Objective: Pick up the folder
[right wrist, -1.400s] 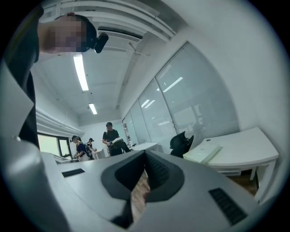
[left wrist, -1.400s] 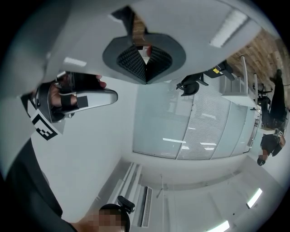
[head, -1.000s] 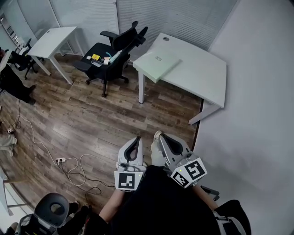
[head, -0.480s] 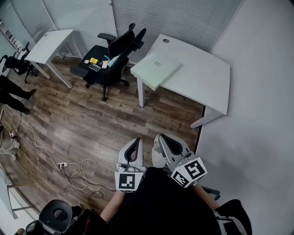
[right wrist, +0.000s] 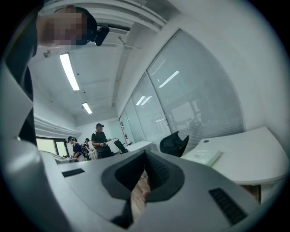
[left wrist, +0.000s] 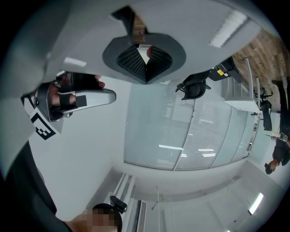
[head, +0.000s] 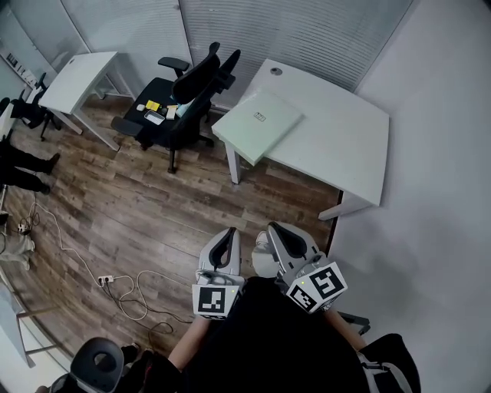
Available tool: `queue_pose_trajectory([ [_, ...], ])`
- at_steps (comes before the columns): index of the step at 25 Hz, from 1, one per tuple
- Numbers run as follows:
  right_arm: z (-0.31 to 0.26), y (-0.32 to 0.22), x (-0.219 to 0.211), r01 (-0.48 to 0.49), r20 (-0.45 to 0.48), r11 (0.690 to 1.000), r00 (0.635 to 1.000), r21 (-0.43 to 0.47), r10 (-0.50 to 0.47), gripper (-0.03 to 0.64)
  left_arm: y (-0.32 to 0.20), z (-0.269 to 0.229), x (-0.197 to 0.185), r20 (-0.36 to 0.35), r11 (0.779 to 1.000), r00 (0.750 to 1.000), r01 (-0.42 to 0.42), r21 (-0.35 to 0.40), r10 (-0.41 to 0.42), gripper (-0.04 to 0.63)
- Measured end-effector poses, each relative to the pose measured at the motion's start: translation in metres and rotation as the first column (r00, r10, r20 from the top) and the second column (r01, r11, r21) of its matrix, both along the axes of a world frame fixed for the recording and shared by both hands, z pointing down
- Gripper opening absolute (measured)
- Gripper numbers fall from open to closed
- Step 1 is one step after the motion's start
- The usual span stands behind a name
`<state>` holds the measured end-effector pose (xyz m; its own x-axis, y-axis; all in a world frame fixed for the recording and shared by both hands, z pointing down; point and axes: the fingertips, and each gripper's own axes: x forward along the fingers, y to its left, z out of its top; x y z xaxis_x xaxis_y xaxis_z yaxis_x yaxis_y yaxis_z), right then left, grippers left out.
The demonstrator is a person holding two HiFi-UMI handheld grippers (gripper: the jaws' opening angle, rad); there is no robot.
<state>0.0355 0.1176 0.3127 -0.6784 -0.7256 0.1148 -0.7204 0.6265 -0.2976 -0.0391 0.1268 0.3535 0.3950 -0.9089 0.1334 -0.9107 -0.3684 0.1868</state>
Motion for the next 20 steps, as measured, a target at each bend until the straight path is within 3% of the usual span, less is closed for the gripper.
queue_pose_trajectory([
  [7,0.000,-0.050,0.023,-0.004,0.007,1.000,1.000,-0.017,0.004,-0.002,-0.045,0.000,0.017,-0.011,1.000,1.000,0.010,-0.014,-0.010,0.005],
  [16,0.001,-0.104,0.035,0.079,-0.012,0.997,0.997,0.014,-0.078,-0.002,-0.100,0.005,0.034,-0.029,0.998,0.997,0.068,-0.009,-0.068,0.005],
  [20,0.003,-0.119,0.042,0.097,-0.012,0.995,0.995,0.011,-0.097,-0.003,-0.112,0.015,0.042,-0.077,0.998,0.995,0.065,-0.015,-0.066,0.005],
])
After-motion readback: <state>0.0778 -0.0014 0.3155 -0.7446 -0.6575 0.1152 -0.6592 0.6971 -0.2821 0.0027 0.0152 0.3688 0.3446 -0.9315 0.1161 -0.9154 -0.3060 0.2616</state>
